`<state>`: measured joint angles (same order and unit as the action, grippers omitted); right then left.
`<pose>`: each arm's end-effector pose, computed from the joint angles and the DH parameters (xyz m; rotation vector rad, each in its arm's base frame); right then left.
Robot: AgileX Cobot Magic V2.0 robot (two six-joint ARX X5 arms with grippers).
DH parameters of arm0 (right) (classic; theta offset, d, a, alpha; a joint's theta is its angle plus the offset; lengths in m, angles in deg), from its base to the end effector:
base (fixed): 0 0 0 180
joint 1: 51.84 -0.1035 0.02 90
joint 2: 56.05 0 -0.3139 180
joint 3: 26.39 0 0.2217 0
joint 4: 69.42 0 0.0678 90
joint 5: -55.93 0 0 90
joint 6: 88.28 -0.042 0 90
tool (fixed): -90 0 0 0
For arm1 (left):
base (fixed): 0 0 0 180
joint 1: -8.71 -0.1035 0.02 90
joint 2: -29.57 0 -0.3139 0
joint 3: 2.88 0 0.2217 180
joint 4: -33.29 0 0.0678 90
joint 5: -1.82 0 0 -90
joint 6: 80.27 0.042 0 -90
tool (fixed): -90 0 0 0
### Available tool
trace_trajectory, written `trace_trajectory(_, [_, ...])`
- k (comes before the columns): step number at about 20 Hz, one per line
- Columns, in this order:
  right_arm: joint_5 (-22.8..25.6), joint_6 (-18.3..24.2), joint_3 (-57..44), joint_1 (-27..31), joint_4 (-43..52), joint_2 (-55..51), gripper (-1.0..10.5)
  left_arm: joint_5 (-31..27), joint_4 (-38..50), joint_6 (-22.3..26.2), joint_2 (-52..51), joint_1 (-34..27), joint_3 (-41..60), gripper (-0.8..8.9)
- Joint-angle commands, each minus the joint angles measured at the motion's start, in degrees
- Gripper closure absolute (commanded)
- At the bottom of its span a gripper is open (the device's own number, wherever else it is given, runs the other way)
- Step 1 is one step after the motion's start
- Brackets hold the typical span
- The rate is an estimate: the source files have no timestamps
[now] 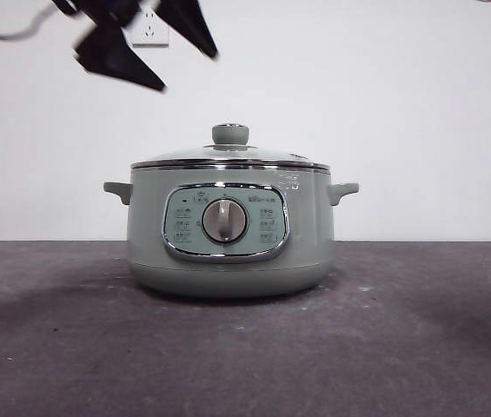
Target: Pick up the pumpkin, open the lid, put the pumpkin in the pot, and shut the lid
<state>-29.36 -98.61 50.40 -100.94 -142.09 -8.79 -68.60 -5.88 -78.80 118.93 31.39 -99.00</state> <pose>0.0549 0.0581 0.3683 -0.1842 0.7484 0.6694 0.2966 -0.1392 0.3859 0.0395 0.5690 -0.7248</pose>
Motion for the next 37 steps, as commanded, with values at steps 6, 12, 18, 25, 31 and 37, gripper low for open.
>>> trace_trajectory(6, [0.2,-2.3,0.1,0.0,-0.7,-0.2,9.6,-4.7,10.1,0.3,10.2,2.5,-1.4,-0.08])
trace_trajectory(12, [0.2,-3.1,0.1,0.0,-0.5,-0.2,9.6,-6.1,13.6,0.4,12.6,3.2,-1.4,-0.05])
trace_trajectory(18, [0.1,-3.3,0.1,0.0,-0.5,-0.2,9.6,-6.0,12.5,0.7,12.7,3.8,-1.4,0.23])
trace_trajectory(25, [0.1,-3.4,0.1,0.0,-0.5,-0.5,9.6,-6.1,12.0,1.6,12.7,4.5,-1.4,2.99])
trace_trajectory(31, [0.2,-3.4,0.1,0.0,-0.6,-1.6,9.6,-6.1,12.3,1.6,12.7,4.7,-1.4,6.73])
trace_trajectory(37, [0.2,-3.3,0.1,0.0,-0.6,-2.1,9.6,-6.0,12.3,1.5,12.7,4.7,-1.4,8.22])
